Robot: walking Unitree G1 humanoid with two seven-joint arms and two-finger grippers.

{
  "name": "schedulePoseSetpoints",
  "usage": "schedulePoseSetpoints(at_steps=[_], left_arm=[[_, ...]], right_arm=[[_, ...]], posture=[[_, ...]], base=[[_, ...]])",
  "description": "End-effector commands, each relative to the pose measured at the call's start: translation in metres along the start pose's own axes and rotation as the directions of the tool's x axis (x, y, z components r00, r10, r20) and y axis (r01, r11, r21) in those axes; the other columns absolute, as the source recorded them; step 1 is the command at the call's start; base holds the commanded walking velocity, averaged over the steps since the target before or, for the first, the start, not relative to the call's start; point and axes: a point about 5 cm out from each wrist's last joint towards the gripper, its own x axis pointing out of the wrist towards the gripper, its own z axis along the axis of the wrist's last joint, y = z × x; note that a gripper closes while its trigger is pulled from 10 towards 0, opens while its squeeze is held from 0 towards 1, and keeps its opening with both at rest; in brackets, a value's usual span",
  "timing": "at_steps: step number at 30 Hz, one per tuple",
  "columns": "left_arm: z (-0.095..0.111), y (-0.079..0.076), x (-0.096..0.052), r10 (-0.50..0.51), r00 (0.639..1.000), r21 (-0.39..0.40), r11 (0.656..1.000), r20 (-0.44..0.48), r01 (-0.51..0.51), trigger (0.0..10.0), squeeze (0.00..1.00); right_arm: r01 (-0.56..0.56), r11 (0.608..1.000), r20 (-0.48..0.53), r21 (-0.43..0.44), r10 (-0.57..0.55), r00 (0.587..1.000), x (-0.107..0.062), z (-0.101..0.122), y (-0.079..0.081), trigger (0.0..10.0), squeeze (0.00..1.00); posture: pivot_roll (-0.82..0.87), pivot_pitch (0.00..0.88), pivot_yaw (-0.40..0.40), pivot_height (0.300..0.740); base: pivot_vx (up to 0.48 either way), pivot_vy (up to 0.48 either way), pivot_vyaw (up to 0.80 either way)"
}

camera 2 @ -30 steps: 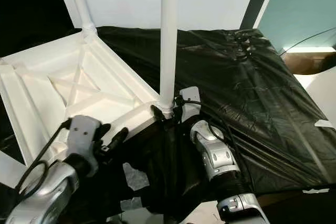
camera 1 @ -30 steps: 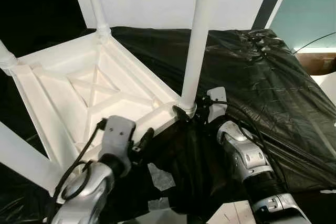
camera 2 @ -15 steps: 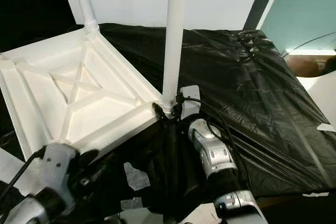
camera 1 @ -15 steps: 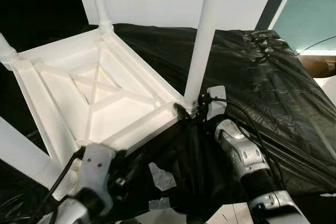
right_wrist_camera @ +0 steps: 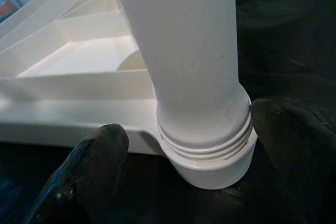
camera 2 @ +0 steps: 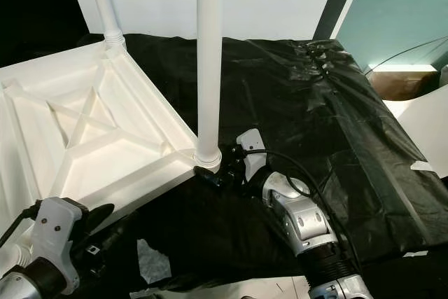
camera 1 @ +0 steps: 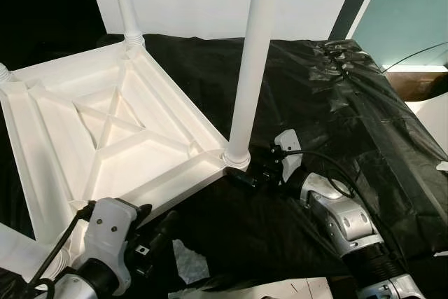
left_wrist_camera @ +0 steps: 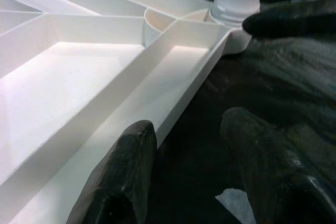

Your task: Building children table

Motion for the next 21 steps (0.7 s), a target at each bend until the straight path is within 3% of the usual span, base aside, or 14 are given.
schedulePoseSetpoints(at_steps=[1,7,8,15,20,21], left_arm=[[0.001,-0.002,-0.002,-0.024,1.0,0.01,1.0,0.002,0.024,10.0,0.0],[0.0,-0.001,-0.003,-0.003,1.0,0.011,1.0,-0.008,0.003,10.0,0.0],[0.0,0.0,-0.004,0.006,1.0,0.014,1.0,-0.01,-0.006,10.0,0.0],[0.001,0.004,-0.005,0.033,0.999,0.031,0.999,-0.022,-0.032,10.0,0.0],[0.004,0.008,-0.003,0.062,0.998,0.037,0.997,-0.011,-0.062,10.0,0.0],[0.006,0.01,0.001,0.081,0.997,0.032,0.996,0.003,-0.081,10.0,0.0]], right_arm=[[-0.118,0.993,-0.031,0.003,0.118,0.993,0.008,-0.004,0.017,10.0,0.0],[-0.136,0.991,-0.076,0.01,0.136,0.988,-0.006,-0.001,0.011,10.0,0.0],[-0.148,0.989,-0.101,0.006,0.148,0.984,-0.018,0.001,0.007,10.0,0.0],[-0.205,0.979,-0.165,0.0,0.202,0.965,-0.04,0.003,0.003,10.0,0.0],[-0.248,0.969,-0.18,0.001,0.244,0.953,-0.045,0.004,0.002,10.0,0.0],[-0.261,0.965,-0.144,0.006,0.259,0.955,-0.039,0.008,0.004,10.0,0.0]], posture=[[0.26,0.082,-0.118,0.74],[0.26,0.085,-0.121,0.74],[0.26,0.087,-0.12,0.74],[0.25,0.092,-0.108,0.74],[0.25,0.095,-0.101,0.74],[0.25,0.095,-0.101,0.74]], base=[[0.0,0.0,0.0],[0.0,0.0,0.0],[0.0,0.0,0.0],[0.0,0.0,0.0],[0.0,0.0,0.0],[0.0,0.0,0.0]])
